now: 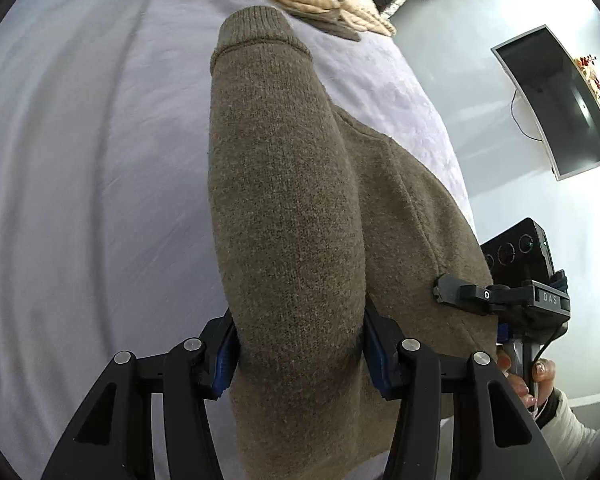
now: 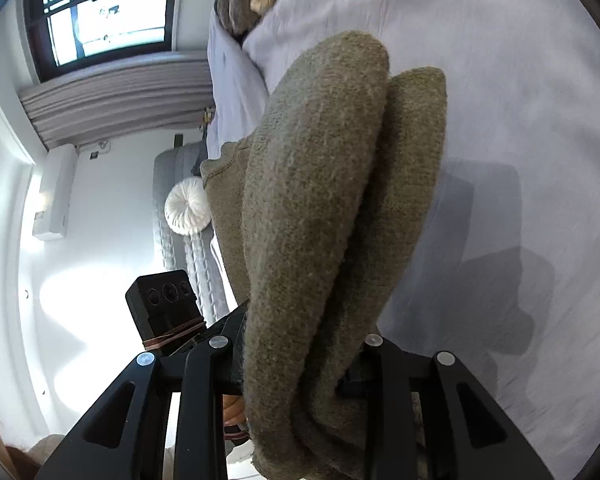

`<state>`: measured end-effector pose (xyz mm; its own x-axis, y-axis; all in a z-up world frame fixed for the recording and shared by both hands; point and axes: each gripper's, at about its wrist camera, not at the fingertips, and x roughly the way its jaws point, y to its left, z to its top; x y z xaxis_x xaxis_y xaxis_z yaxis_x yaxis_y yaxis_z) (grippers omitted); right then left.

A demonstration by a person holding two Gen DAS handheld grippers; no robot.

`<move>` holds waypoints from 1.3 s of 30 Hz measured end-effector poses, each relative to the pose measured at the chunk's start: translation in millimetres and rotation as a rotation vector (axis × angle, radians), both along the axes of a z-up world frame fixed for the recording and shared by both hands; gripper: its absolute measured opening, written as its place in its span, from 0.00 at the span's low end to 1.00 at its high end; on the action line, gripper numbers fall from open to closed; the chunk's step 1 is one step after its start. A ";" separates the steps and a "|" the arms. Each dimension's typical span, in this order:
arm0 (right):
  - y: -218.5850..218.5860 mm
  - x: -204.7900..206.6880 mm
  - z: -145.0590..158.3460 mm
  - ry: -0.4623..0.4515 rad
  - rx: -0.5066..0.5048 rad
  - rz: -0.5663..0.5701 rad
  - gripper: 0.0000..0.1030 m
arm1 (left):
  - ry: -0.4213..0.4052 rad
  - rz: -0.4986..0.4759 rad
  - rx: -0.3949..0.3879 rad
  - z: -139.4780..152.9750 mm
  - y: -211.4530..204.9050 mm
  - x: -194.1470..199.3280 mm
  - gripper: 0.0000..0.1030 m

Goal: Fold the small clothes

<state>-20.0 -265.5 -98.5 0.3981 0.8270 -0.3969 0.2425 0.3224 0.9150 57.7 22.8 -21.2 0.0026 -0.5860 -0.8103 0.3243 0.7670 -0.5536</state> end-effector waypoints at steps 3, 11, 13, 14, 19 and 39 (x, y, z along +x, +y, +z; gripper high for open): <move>37.7 -9.8 -13.8 0.038 0.035 0.036 0.31 | 0.030 0.021 0.027 -1.9 34.3 -18.2 0.52; 113.3 -9.7 -62.1 0.181 -0.027 0.132 0.34 | 0.059 0.073 0.163 -36.1 110.9 -69.1 0.52; 120.2 -7.2 -61.8 0.207 -0.096 0.151 0.34 | 0.082 0.084 0.208 -47.4 123.0 -75.0 0.52; 121.6 -4.2 -56.3 0.198 -0.144 0.168 0.36 | 0.079 0.083 0.213 -47.1 128.7 -77.0 0.52; 114.3 -1.7 -23.9 0.170 -0.420 0.217 0.46 | -0.001 0.112 0.206 -20.6 152.6 -78.7 0.53; 106.8 -58.6 -6.5 0.184 -0.931 0.190 0.39 | -0.071 0.094 0.478 -27.5 123.3 -99.8 0.80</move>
